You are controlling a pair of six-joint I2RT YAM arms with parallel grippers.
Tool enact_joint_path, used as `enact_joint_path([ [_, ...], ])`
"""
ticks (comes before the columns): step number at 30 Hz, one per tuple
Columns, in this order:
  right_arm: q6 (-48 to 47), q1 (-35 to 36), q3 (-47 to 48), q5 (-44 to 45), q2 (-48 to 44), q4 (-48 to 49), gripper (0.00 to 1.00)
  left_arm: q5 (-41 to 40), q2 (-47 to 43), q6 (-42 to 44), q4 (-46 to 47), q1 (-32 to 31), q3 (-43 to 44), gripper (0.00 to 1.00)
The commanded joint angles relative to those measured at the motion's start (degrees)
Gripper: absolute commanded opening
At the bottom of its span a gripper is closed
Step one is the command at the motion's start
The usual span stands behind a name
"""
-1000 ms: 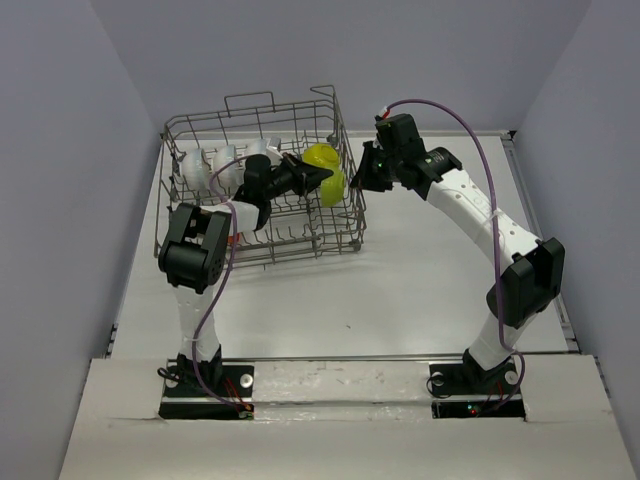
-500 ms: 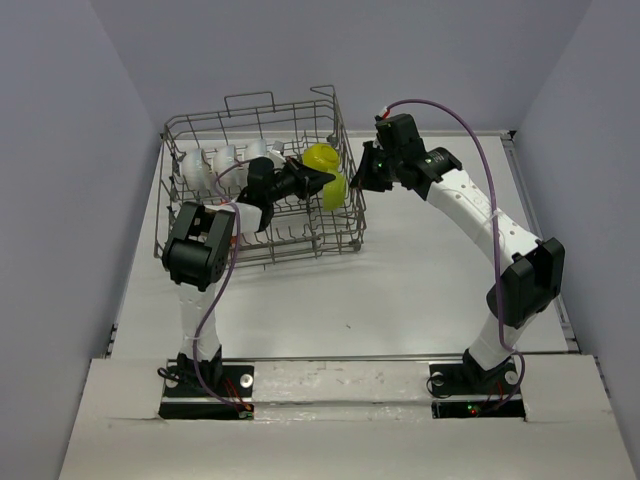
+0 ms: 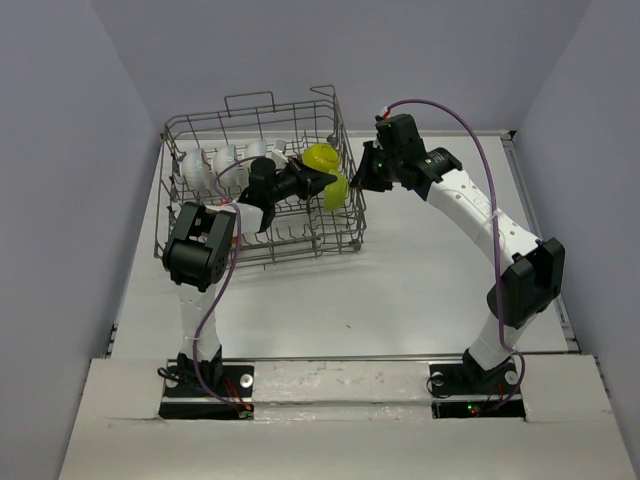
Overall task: Load the bowls into the dish rack
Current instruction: Place the upside down bowl on the dish rack.
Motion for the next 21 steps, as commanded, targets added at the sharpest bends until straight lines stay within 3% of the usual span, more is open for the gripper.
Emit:
enact_joint_path([
  [1,-1.8,0.5,-1.0,1.2,-2.6,-1.7,0.01,-2.6,-1.9,5.2,-5.0,0.5,0.1,0.00],
  [21,-1.7,0.5,-1.5,1.0,-2.3,-1.1,0.01,-6.6,-5.9,12.5,-14.1,3.0,-0.7,0.00],
])
